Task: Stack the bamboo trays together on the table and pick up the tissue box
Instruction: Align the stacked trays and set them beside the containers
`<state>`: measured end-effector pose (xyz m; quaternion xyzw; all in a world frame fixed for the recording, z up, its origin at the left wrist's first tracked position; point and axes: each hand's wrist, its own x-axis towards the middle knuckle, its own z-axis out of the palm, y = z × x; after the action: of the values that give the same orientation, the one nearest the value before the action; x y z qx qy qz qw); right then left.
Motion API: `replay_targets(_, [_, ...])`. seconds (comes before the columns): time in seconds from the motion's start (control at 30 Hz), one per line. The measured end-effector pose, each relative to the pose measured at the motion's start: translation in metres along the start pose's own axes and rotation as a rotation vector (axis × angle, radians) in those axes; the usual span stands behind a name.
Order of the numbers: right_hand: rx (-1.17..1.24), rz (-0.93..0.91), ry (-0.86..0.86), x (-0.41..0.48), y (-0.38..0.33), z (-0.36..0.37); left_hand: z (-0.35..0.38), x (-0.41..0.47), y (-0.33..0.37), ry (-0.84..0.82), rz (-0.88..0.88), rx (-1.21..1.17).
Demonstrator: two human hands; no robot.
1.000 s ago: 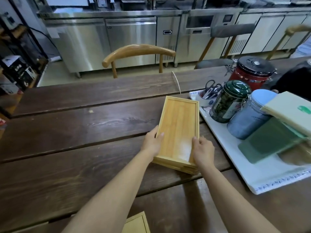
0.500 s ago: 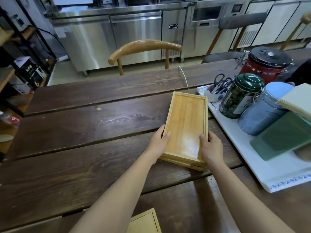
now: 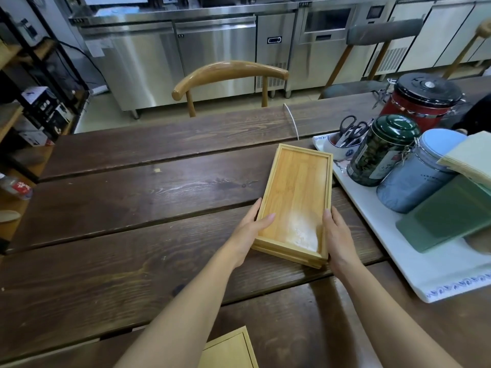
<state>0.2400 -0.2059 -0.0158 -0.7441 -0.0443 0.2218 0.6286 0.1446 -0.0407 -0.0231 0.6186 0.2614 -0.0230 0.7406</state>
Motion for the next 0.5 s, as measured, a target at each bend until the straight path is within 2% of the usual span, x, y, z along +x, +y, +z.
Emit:
replay_targets(0.1, [0.041, -0.085, -0.134, -0.019, 0.005, -0.012, -0.014, -0.011, -0.007, -0.116, 0.081, 0.136])
replay_targets(0.17, [-0.081, -0.154, -0.223, -0.033, 0.009, -0.022, -0.019, -0.018, -0.008, -0.194, 0.140, 0.275])
replay_targets(0.23, [-0.300, -0.232, -0.286, -0.041, 0.015, -0.026, -0.017, -0.020, -0.010, -0.180, 0.181, 0.431])
replay_targets(0.33, [-0.493, -0.300, -0.264, -0.042, 0.023, -0.023, -0.012, -0.021, -0.014, -0.083, 0.193, 0.590])
replay_targets(0.5, [-0.548, -0.289, -0.171, -0.041, 0.031, -0.018, -0.012, -0.020, -0.018, -0.013, 0.181, 0.668])
